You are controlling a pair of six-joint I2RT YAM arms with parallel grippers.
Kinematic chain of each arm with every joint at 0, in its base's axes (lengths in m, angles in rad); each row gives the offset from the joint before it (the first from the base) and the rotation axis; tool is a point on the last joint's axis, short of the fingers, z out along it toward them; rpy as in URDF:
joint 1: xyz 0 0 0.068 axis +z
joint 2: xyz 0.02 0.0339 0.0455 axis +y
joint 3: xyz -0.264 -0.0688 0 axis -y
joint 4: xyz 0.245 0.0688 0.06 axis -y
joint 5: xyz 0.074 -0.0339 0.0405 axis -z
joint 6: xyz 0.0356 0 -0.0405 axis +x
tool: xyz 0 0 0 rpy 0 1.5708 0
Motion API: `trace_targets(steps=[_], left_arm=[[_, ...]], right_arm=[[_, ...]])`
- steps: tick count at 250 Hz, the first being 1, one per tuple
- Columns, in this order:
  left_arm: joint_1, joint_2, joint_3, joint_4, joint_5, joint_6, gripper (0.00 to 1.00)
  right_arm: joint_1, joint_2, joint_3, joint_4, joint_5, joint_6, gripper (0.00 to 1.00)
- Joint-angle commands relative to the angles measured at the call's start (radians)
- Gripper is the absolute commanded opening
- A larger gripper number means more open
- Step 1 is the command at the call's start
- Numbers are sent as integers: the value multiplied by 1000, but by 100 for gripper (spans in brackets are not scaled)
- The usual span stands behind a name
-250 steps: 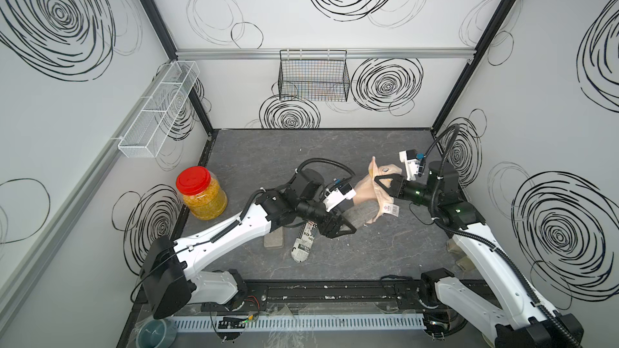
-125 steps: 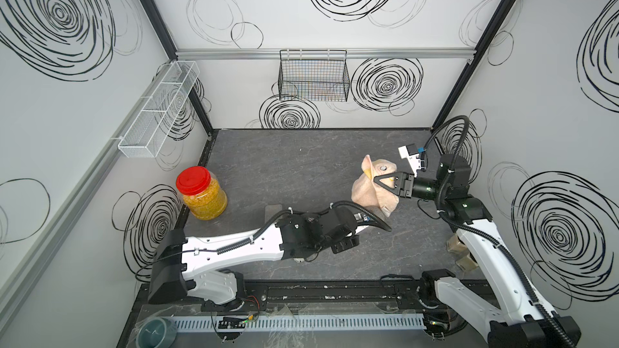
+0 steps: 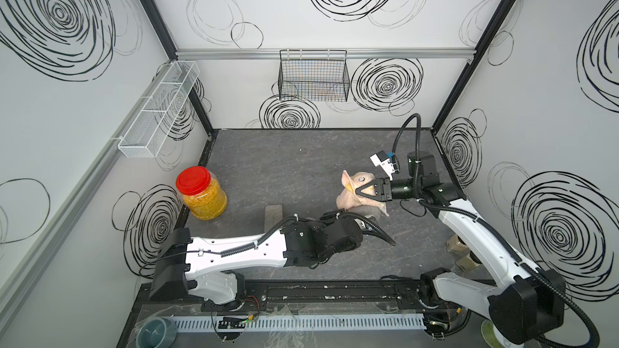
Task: Wipe the eyeglass case
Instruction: Wipe the dirt from the eyeglass case.
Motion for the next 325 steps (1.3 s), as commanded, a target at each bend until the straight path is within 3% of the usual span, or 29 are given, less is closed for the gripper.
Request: trace_targets(steps=[1, 35, 103, 149, 192, 265, 300, 325], left_arm=[[18, -45, -12, 70, -65, -4, 61], [21, -47, -18, 72, -63, -1, 61], [6, -35, 5, 91, -75, 20, 61], [-7, -27, 8, 95, -86, 28, 61], [-2, -45, -13, 103, -97, 25, 61], [35, -85, -72, 92, -97, -26, 61], [35, -82, -93, 76, -114, -85, 61], [33, -82, -107, 65, -66, -159, 61]], right_arm=[[-69, -98, 16, -90, 13, -75, 0], [-99, -126, 12, -113, -10, -95, 0], [125, 9, 59, 59, 46, -33, 0], [186, 129, 104, 87, 33, -33, 0], [161, 117, 104, -47, 82, -90, 0], [-20, -93, 2, -193, 105, -161, 0], [-48, -168, -4, -215, 166, -137, 0], [-70, -244, -9, -194, 295, -99, 0]])
